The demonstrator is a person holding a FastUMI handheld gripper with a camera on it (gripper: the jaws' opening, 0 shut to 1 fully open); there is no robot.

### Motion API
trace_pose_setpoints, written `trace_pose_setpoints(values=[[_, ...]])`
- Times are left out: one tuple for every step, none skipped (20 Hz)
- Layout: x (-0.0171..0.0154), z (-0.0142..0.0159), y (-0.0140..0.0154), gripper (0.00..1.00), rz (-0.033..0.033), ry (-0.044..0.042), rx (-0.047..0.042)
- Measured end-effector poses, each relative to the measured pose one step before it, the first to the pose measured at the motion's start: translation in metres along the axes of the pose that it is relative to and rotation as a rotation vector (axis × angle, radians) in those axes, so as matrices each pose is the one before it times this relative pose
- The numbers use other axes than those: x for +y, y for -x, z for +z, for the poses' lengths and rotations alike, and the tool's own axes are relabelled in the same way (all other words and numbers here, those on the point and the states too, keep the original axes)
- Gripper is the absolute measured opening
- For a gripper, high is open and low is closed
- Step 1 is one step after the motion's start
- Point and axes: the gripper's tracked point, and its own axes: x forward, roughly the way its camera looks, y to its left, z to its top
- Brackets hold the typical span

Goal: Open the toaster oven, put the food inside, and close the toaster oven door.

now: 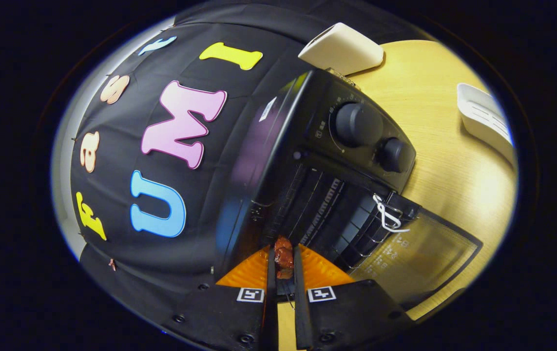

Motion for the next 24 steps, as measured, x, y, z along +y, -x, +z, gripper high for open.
trace_pose_setpoints(values=[[-0.00127, -0.00004, -0.00313, 0.18, -0.01384, -0.00325, -0.00819], [-0.00384, 0.00004, -0.00463, 0.18, -0.01823, -0.00167, -0.00756], [-0.00432, -0.00016, -0.00327, 0.18, -0.02447, -0.00180, -0.00693], [-0.00624, 0.00019, -0.00366, 0.18, -0.03089, 0.00142, -0.00714], [-0.00124, 0.00171, 0.00003, 0.18, -0.00847, -0.01173, -0.01338], [-0.00033, 0.00020, -0.00253, 0.18, -0.00705, -0.01379, -0.00501], [-0.00214, 0.00025, -0.00092, 0.18, -0.01743, -0.00748, -0.00224], [-0.00607, -0.00038, -0.00097, 0.20, -0.03345, 0.00071, -0.00254], [-0.00337, -0.00023, 0.00149, 0.24, -0.01949, 0.00001, -0.00500], [-0.00306, 0.00070, 0.00183, 0.35, -0.02123, -0.00283, -0.00432], [-0.00321, 0.00184, 0.00347, 0.41, -0.01837, -0.00236, -0.00887], [-0.00241, 0.00189, 0.00365, 0.58, -0.01610, -0.00476, -0.00653], [-0.00094, -0.00004, -0.00004, 0.70, -0.01015, -0.00939, -0.00255], [-0.00193, 0.00193, 0.00797, 0.81, -0.01355, -0.01190, -0.00111], [-0.00226, 0.00080, 0.00413, 0.83, -0.01181, -0.01268, -0.00438], [-0.00199, 0.00101, 0.00410, 0.89, -0.00690, -0.01480, -0.00877], [-0.00078, 0.00216, 0.00482, 0.93, -0.00136, -0.02106, -0.01113], [-0.00281, 0.00188, 0.00489, 0.97, -0.00663, -0.02171, -0.01085], [-0.00306, 0.00280, 0.00504, 0.97, -0.00710, -0.01728, -0.01719], [-0.00197, 0.00398, 0.00548, 0.98, 0.00085, -0.01117, -0.01549], [-0.00018, 0.00249, 0.00620, 0.98, 0.00637, -0.00433, -0.01440], [-0.00047, 0.00300, 0.00671, 0.98, 0.00609, 0.00627, -0.01341], [-0.00163, 0.00469, 0.00857, 0.98, 0.00411, 0.02190, -0.02446], [0.00015, 0.00639, 0.00767, 0.98, 0.01076, 0.03703, -0.03670]])
